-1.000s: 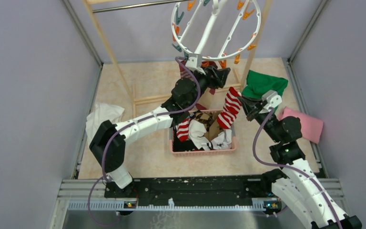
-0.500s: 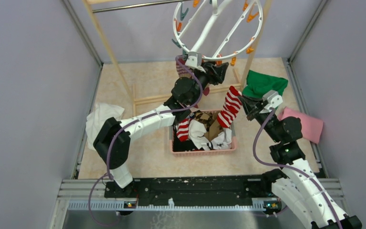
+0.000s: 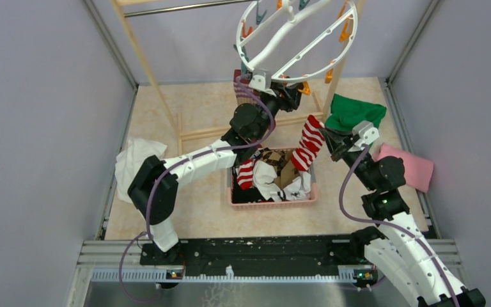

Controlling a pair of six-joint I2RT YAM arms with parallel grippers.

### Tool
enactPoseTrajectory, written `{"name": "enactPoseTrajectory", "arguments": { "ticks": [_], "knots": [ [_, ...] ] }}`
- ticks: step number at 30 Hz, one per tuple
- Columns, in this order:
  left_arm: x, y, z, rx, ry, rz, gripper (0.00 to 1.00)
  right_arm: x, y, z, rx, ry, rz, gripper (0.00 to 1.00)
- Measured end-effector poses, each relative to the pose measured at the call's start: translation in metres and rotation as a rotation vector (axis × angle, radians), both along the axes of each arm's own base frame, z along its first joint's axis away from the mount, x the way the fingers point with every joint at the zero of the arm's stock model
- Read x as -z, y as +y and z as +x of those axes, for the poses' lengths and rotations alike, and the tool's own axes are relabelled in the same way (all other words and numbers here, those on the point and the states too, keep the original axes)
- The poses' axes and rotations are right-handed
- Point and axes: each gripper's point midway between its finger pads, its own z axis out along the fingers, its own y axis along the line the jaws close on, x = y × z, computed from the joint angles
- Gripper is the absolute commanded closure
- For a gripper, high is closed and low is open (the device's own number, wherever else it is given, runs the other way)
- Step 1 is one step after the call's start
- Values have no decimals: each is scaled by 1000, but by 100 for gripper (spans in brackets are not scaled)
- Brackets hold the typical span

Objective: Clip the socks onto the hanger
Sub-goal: Open the clamp at the hanger.

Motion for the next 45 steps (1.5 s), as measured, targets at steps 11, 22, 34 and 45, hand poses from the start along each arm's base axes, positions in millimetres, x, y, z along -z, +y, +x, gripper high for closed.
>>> {"name": "enactPoseTrajectory", "arguments": {
  "ticks": [11, 22, 34, 45],
  "knots": [
    [3, 3, 0, 20, -10, 23, 37, 3, 1, 2, 1, 8, -3, 100],
    [-19, 18, -15, 90, -11, 11, 32, 1, 1, 2, 1, 1, 0, 100],
    [3, 19, -13, 153, 132, 8, 29, -3, 2, 1, -6, -13, 3, 100],
    [24, 25, -22, 154, 112, 99, 13, -3, 4, 1, -21, -16, 2, 100]
  ]
}}
